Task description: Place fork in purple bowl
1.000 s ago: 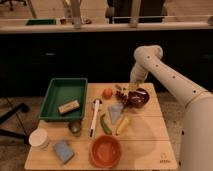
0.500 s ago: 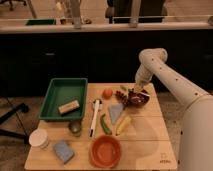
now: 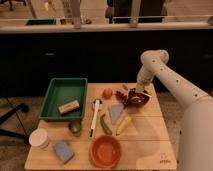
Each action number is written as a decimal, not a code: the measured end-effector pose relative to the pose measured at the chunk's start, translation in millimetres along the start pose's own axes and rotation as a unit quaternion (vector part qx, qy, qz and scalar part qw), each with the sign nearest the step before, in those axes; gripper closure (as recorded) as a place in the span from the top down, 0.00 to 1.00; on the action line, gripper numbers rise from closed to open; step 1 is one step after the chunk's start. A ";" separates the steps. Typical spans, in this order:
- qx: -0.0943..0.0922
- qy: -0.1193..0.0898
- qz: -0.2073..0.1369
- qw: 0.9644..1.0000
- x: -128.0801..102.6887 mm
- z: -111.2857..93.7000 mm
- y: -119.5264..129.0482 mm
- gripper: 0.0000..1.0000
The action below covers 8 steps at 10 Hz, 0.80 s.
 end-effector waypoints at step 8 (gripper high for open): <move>-0.017 0.008 0.030 0.999 19.6 19.7 -5.4 0.00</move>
